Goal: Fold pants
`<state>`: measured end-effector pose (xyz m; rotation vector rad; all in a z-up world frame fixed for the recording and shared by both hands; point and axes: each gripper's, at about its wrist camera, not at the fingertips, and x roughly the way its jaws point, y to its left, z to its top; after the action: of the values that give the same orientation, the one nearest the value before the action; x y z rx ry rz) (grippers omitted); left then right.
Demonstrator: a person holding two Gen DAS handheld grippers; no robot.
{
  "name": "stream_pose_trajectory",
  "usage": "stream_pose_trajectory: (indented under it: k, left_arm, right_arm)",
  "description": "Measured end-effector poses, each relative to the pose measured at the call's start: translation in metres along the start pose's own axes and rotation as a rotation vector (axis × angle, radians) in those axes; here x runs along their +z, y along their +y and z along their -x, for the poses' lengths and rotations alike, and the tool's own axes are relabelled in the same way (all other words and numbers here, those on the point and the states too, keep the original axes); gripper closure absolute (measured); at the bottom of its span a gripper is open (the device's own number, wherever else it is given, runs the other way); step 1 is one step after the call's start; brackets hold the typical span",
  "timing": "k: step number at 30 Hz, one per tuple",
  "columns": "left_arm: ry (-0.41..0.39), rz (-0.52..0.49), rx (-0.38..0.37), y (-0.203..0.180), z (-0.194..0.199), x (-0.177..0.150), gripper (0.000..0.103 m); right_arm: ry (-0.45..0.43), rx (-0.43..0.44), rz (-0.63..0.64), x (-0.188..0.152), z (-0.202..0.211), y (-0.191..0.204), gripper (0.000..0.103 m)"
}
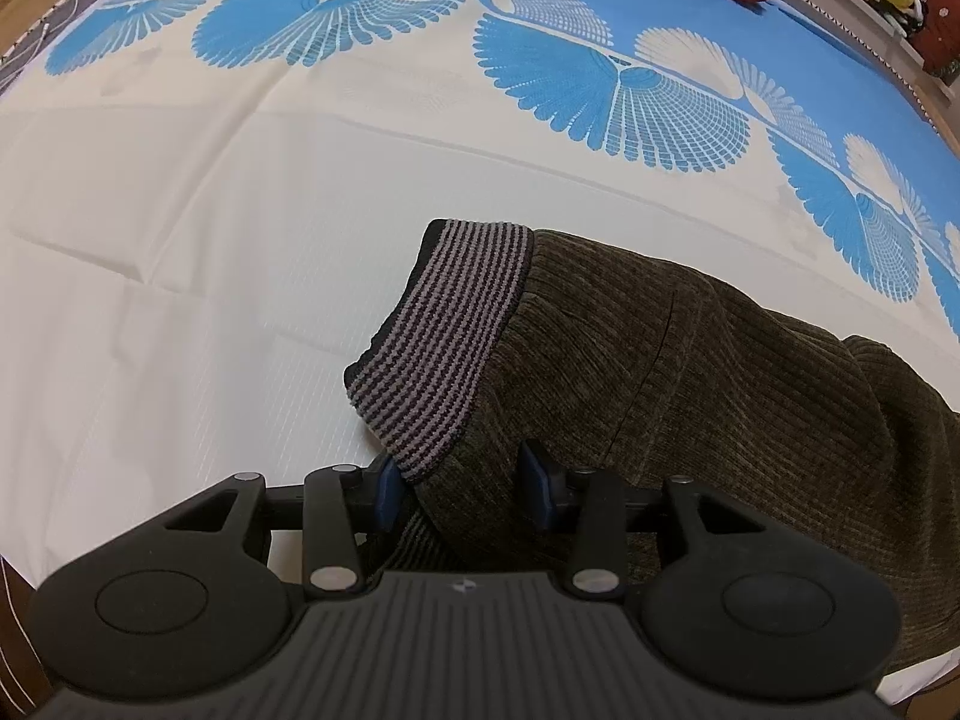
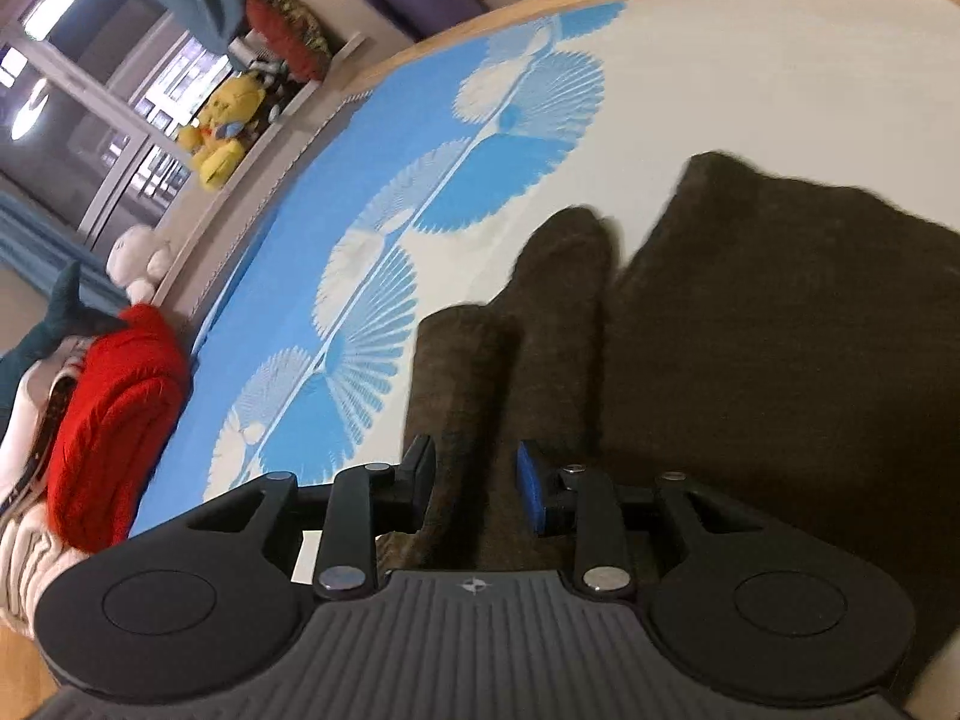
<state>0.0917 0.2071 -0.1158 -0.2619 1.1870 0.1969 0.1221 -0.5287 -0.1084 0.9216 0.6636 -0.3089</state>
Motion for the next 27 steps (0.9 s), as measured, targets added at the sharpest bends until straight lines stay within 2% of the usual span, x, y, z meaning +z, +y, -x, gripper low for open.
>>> stream_pose_trajectory:
  k: [4, 7, 8, 9, 10, 11, 14, 17, 19, 20, 21, 24, 26, 27]
  left_arm:
    - [0.002, 0.003, -0.002, 0.001, 0.0, 0.0, 0.057]
    - [0.006, 0.005, -0.003, 0.001, -0.002, 0.001, 0.057]
    - [0.007, 0.003, -0.001, 0.001, -0.002, 0.001, 0.057]
    - [0.007, 0.003, 0.001, 0.0, -0.002, 0.001, 0.057]
    - [0.006, 0.004, 0.002, 0.0, -0.001, 0.001, 0.057]
    - [0.005, 0.005, 0.001, 0.0, -0.001, 0.001, 0.058]
    - [-0.011, 0.007, 0.0, -0.001, 0.002, 0.001, 0.064]
    - [-0.043, 0.004, -0.018, 0.0, 0.01, -0.001, 0.074]
    - [-0.056, 0.0, -0.064, 0.0, 0.017, -0.004, 0.077]
    - [-0.06, 0.002, -0.113, 0.001, 0.021, -0.005, 0.078]
    - [-0.069, -0.004, -0.158, 0.0, 0.027, -0.008, 0.078]
    - [-0.063, -0.094, -0.149, -0.008, 0.035, -0.019, 0.078]
    - [-0.023, -0.131, -0.148, -0.009, 0.032, -0.023, 0.078]
    - [-0.018, -0.146, -0.141, -0.009, 0.032, -0.024, 0.079]
  right_arm:
    - [0.044, -0.011, -0.034, -0.005, -0.019, 0.006, 0.067]
    - [0.04, -0.026, -0.038, -0.005, -0.025, 0.012, 0.068]
    - [0.032, -0.036, -0.027, -0.005, -0.024, 0.014, 0.07]
    - [0.016, -0.05, -0.015, -0.005, -0.022, 0.016, 0.086]
    - [0.001, -0.055, -0.01, -0.003, -0.018, 0.018, 0.096]
    - [-0.016, -0.049, -0.011, -0.001, -0.013, 0.018, 0.096]
    - [-0.116, -0.028, -0.004, 0.012, 0.018, 0.018, 0.097]
    - [-0.274, -0.028, -0.055, 0.029, 0.072, -0.001, 0.098]
    - [-0.341, -0.067, -0.055, 0.034, 0.103, -0.02, 0.098]
    - [-0.352, -0.112, -0.051, 0.034, 0.114, -0.031, 0.098]
    - [-0.337, -0.166, -0.055, 0.033, 0.122, -0.046, 0.098]
    - [-0.198, -0.334, -0.1, 0.031, 0.12, -0.088, 0.098]
    - [-0.087, -0.373, -0.177, 0.028, 0.112, -0.117, 0.098]
    - [-0.066, -0.396, -0.196, 0.027, 0.111, -0.125, 0.099]
